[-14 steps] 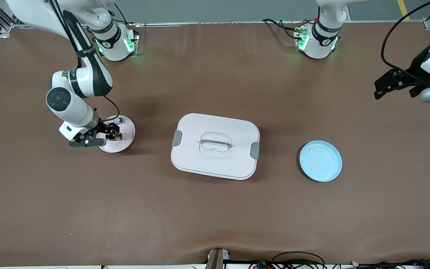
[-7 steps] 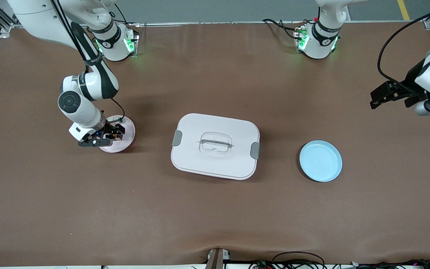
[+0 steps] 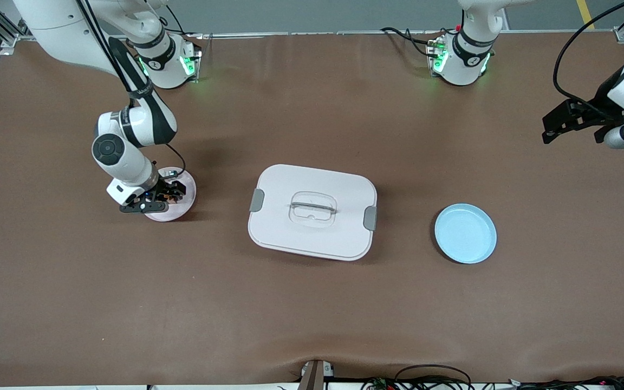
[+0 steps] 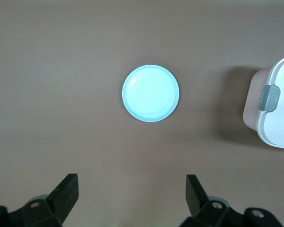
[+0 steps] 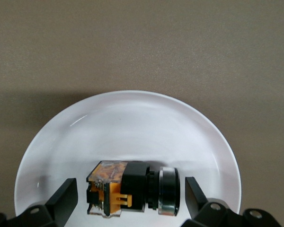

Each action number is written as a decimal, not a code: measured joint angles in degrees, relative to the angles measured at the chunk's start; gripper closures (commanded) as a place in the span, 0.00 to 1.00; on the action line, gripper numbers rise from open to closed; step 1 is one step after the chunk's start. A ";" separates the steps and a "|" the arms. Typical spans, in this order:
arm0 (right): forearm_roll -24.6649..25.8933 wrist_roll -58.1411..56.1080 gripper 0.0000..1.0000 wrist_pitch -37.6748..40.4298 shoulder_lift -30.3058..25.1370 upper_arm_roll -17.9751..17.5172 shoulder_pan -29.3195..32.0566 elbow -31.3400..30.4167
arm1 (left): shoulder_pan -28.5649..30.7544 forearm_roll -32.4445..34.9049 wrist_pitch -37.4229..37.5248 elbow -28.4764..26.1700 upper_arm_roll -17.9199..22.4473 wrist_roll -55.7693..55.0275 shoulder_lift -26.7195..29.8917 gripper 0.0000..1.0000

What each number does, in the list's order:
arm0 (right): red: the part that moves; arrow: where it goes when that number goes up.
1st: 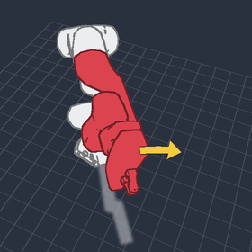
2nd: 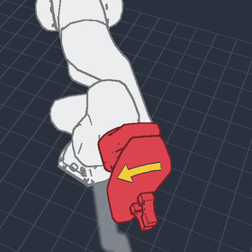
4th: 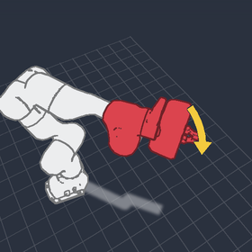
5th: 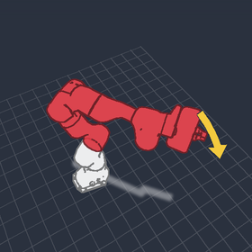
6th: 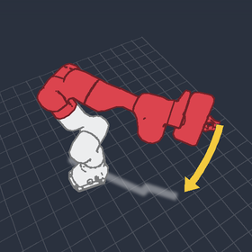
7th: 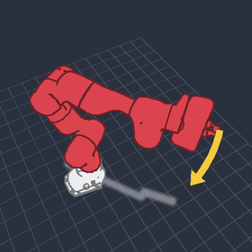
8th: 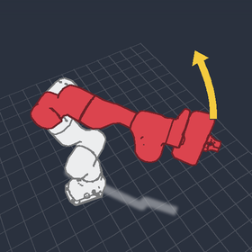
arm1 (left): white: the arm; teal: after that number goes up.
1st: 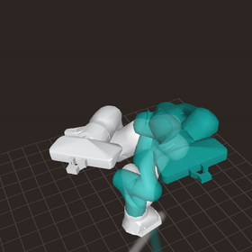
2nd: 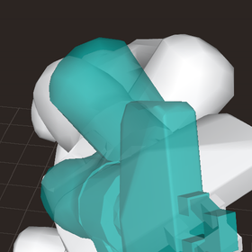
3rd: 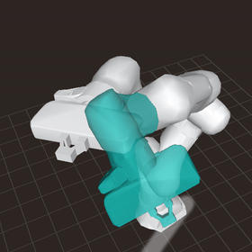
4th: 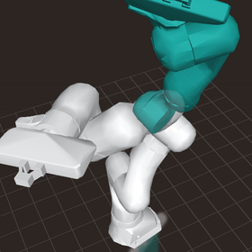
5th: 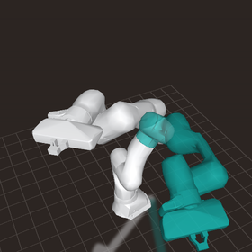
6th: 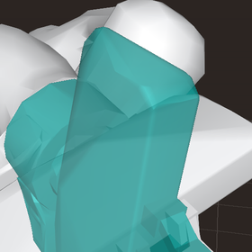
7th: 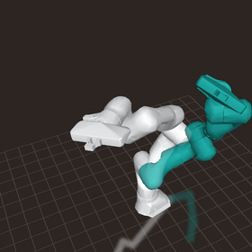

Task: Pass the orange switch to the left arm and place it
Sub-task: 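Close the right gripper on the orange switch and lift it, then carry the switch over the white box while the left gripper approaches it, then grasp the switch with the left gripper and open the right gripper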

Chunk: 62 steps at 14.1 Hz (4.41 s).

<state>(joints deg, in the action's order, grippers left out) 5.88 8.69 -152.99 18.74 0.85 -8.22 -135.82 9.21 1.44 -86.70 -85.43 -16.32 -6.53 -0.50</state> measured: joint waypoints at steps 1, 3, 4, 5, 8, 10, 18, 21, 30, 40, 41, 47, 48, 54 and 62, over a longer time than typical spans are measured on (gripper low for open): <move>0.00 0.00 0.59 0.00 0.00 0.01 0.00 0.00 | -1.22 0.07 0.08 0.00 1.38 0.05 0.12 0.00; 0.00 0.04 1.00 0.00 0.01 0.04 0.00 -0.02 | -5.14 0.08 0.20 0.00 5.56 0.23 0.19 0.00; 0.00 0.18 1.00 -0.01 0.02 0.11 0.00 -0.02 | -7.16 0.08 0.21 -0.02 7.67 0.23 0.19 0.00; 0.00 0.29 1.00 -0.05 0.02 0.23 0.02 -0.02 | -8.62 0.08 0.22 -0.04 9.21 0.24 0.19 0.00; 0.00 0.65 1.00 -0.05 0.02 0.64 0.38 -0.02 | -9.33 0.08 0.22 -0.05 10.12 0.24 0.19 0.00; 0.00 1.78 1.00 0.06 0.02 0.75 0.93 0.00 | -9.32 0.08 0.21 -0.05 10.21 0.24 0.17 0.00; -4.04 16.67 1.00 11.34 -2.60 -2.62 -0.47 3.98 | -10.14 0.01 0.21 -0.11 10.16 0.25 -0.18 0.00; -8.60 21.06 1.00 20.57 -4.18 -5.24 -1.81 8.92 | -10.23 -0.87 0.20 0.01 10.07 0.26 -0.08 0.00; -20.11 46.63 1.00 37.61 -3.67 -6.78 -12.06 31.22 | -10.85 -13.85 0.52 0.07 6.95 0.37 0.29 0.00; -41.58 78.67 1.00 33.47 13.77 -6.78 -21.04 54.94 | -12.64 -26.02 -11.67 2.41 -1.49 1.03 -4.36 0.00; -42.10 81.20 1.00 31.72 15.08 -6.78 -21.75 56.87 | -12.84 -26.03 -12.14 2.38 -1.65 2.44 -5.75 0.00; -44.78 92.31 1.00 14.73 19.40 -6.82 -27.19 59.49 | -12.76 -26.06 -18.88 -1.06 -1.65 5.68 -10.46 0.02; -46.68 93.20 1.00 12.30 20.00 -6.81 -27.63 60.07 | -12.76 -26.24 -20.03 -2.10 -1.64 5.68 -10.80 0.03; -49.47 101.37 1.00 9.10 23.52 -6.81 -29.34 69.21 | -12.80 -27.78 -24.25 -3.39 -1.63 6.53 -16.02 0.10; -49.51 103.79 1.00 2.66 25.13 -6.77 -33.37 70.44 | -13.70 -28.01 -27.72 -1.78 -1.71 6.67 -18.48 0.11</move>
<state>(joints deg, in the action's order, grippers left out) -43.62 112.49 -150.33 43.87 -5.92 -41.59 -65.37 -4.49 -26.56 -114.42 -87.21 -18.03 0.14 -18.98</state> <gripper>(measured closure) 0.273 0.106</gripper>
